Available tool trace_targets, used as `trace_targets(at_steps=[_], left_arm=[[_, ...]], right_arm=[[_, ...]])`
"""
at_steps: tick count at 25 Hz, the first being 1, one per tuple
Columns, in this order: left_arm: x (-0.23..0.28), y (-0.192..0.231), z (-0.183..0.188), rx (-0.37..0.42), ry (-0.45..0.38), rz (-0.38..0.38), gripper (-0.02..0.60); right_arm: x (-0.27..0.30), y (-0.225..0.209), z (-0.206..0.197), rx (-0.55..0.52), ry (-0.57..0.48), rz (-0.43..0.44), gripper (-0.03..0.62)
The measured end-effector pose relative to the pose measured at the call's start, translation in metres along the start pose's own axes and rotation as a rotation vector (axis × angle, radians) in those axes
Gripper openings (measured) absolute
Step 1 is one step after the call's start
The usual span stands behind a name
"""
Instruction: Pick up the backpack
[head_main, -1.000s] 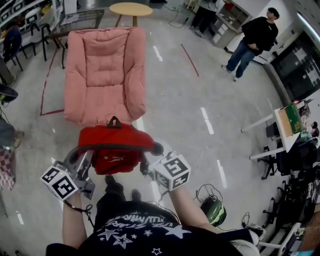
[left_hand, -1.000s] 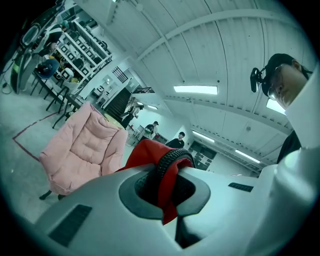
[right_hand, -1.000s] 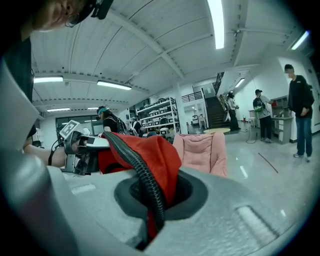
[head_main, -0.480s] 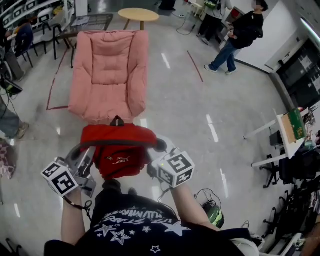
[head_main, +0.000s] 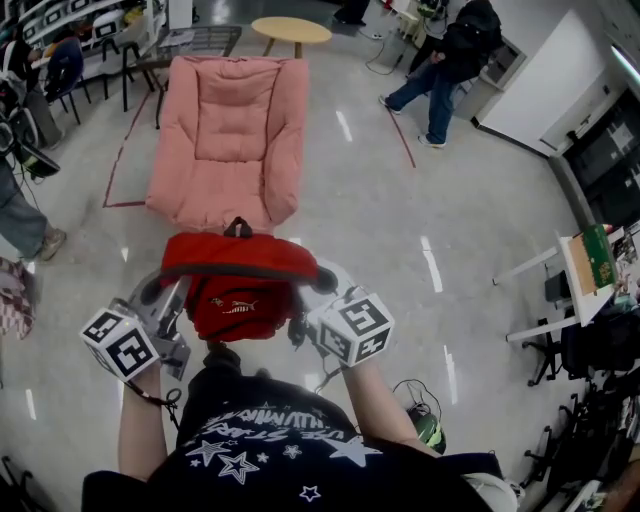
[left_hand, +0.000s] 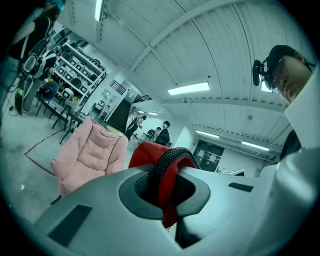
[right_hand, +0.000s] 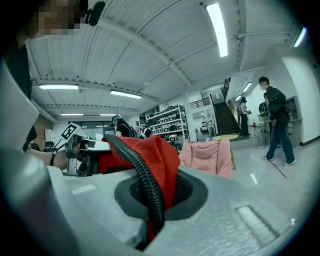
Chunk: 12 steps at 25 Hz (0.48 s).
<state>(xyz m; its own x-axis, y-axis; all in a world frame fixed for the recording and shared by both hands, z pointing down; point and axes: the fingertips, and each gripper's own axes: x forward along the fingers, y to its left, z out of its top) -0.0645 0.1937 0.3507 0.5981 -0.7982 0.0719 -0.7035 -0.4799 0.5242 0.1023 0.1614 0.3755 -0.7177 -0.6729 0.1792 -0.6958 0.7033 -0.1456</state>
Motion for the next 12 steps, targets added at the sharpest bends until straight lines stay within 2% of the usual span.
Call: trace_targets(at_steps=[6,12], left_arm=[[-0.006,-0.014,0.003,0.006,0.012,0.010,0.009],[0.005,-0.002,0.003,-0.001,0.004,0.017,0.009]], right_arm=[[-0.007,0.004,0.009,0.012,-0.006,0.015,0.009],[0.003,-0.006,0.007,0.008,0.004,0.017,0.009]])
